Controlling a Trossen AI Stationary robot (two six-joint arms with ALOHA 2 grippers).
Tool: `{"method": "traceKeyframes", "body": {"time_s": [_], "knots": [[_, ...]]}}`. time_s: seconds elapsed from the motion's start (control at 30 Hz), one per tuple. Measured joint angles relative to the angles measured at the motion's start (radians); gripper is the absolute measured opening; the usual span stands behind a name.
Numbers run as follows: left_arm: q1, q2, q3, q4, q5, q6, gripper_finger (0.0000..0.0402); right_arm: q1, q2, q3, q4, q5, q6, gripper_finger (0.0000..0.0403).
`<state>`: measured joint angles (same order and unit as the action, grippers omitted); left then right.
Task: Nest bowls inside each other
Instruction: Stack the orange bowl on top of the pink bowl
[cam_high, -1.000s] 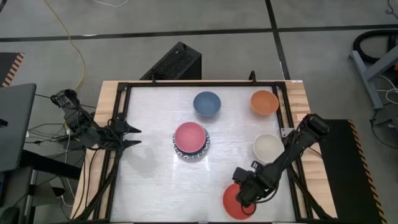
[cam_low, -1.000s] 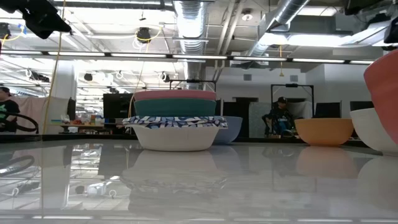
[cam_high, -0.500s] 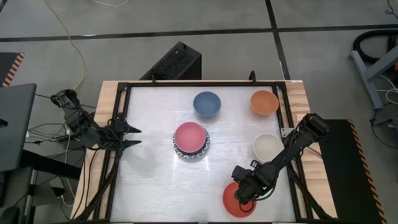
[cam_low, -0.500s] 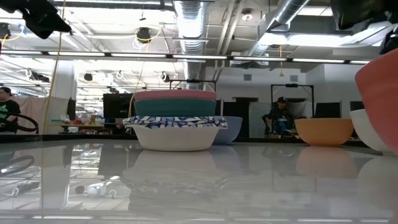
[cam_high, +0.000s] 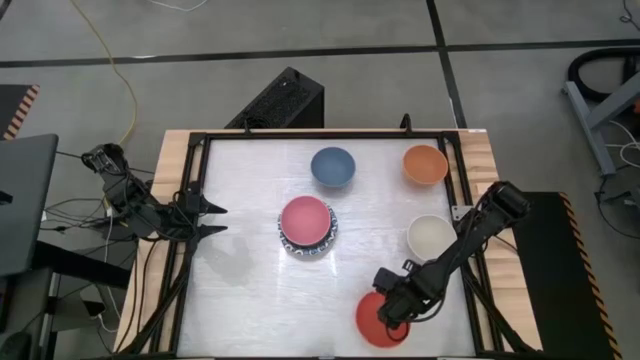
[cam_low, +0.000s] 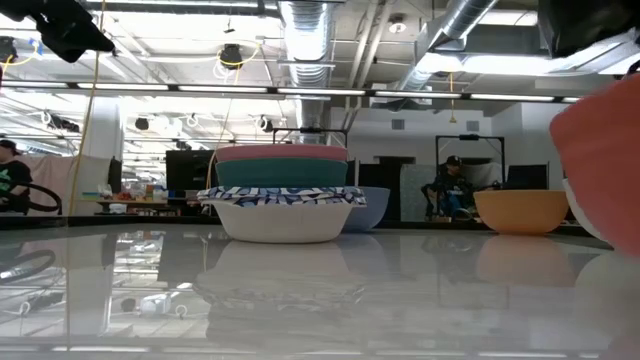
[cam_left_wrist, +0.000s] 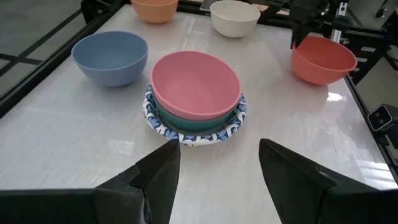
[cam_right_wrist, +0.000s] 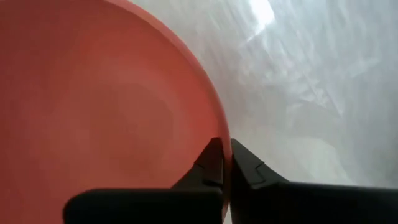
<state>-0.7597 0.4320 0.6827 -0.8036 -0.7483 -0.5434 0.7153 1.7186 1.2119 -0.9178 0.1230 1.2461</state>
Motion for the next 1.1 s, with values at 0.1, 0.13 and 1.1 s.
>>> {"method": "traceKeyframes", "body": {"time_s": [0.1, 0.13, 1.1], "knots": [[0.0, 0.0, 0.0, 0.0, 0.0, 0.0, 0.0208, -0.007, 0.001, 0.0, 0.002, -0.003, 0.003, 0.0016], [0.0, 0.0, 0.0, 0.0, 0.0, 0.0, 0.0208, -0.013, 0.001, 0.0, 0.007, -0.005, 0.002, 0.0017], [0.0, -0.001, -0.017, -0.01, -0.001, 0.03, 0.0208, -0.395, 0.001, 0.054, 0.012, -0.114, -0.574, 0.0008]]}}
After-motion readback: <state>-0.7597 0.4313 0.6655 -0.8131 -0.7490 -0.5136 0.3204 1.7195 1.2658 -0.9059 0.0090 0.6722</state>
